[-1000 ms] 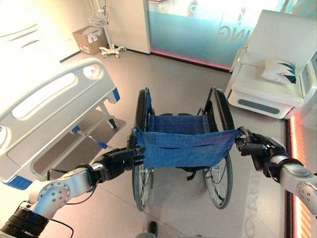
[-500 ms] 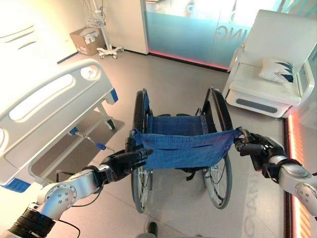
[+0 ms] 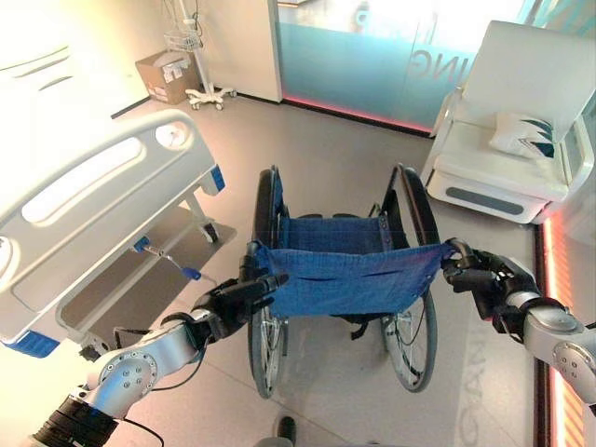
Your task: Push the wheelchair next to the bed
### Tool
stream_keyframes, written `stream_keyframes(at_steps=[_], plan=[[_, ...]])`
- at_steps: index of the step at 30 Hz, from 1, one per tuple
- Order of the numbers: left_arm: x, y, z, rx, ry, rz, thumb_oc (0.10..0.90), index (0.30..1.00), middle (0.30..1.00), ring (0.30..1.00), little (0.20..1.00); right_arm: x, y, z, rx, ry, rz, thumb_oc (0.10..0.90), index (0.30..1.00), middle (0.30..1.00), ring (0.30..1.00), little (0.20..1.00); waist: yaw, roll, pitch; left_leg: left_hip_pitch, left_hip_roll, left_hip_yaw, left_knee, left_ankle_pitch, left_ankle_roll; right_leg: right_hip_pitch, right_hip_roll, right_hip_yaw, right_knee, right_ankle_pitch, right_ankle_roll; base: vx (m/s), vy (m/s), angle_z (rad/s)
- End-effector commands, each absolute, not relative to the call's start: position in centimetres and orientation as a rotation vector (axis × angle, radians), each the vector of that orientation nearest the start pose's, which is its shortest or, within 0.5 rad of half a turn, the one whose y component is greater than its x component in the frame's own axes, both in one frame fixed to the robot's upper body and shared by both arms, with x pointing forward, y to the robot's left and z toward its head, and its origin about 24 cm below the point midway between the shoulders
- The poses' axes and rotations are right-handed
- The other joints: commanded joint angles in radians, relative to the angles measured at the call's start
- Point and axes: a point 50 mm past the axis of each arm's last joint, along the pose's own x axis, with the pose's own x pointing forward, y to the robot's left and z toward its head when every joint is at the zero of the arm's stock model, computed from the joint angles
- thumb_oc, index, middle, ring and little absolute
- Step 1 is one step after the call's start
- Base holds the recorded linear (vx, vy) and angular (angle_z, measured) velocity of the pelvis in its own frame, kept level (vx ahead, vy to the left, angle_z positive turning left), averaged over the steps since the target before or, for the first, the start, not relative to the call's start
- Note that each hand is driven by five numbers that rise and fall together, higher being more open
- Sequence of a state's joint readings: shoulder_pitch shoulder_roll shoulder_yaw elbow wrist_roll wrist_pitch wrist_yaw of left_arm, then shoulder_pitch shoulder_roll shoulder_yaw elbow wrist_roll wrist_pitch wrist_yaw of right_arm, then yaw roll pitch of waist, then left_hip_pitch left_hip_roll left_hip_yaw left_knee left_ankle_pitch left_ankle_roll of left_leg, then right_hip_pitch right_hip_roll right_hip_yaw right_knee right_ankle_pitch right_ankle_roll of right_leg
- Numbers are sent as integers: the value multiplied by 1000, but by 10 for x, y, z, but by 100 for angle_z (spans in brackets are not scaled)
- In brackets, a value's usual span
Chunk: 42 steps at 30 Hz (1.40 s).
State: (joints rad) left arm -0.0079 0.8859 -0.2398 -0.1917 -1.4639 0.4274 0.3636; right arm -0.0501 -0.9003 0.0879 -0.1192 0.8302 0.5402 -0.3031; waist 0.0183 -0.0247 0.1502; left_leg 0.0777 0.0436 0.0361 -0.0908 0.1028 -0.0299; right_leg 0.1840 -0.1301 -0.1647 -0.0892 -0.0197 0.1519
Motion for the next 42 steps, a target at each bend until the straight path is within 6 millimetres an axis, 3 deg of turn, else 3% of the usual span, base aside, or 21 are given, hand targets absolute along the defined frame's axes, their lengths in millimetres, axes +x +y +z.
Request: stream_keyframes(at_steps=[1,3,13,42], plan=[[275,203,162,-651,71,-227,714,771,771,771,771,248,-263,79,-216,480,-22,400,300,300,300,300,-36,27,-33,45,30,13,4,-54,-29,-31,6,-9,2,55,-14,0,0,0],[274,196,169,-685,10,-286,400,300,300,300,300,247,-261,76,-211,482,-19,400,300,300,300,300,-38,25,-32,47,30,13,4,-56,-29,-31,6,-8,2,55,-15,0,0,0],[264,177,198,-719,-131,-380,400,300,300,300,300,243,-257,71,-196,499,1,400,300,300,300,300,-45,18,-26,54,28,12,4,-61,-29,-26,10,3,2,52,-17,3,-4,-2],[260,184,190,-716,-107,-347,400,300,300,300,300,234,-264,64,-180,525,-15,400,300,300,300,300,-42,21,-35,69,32,13,4,-60,-36,-10,17,-15,2,44,-13,1,-3,0]])
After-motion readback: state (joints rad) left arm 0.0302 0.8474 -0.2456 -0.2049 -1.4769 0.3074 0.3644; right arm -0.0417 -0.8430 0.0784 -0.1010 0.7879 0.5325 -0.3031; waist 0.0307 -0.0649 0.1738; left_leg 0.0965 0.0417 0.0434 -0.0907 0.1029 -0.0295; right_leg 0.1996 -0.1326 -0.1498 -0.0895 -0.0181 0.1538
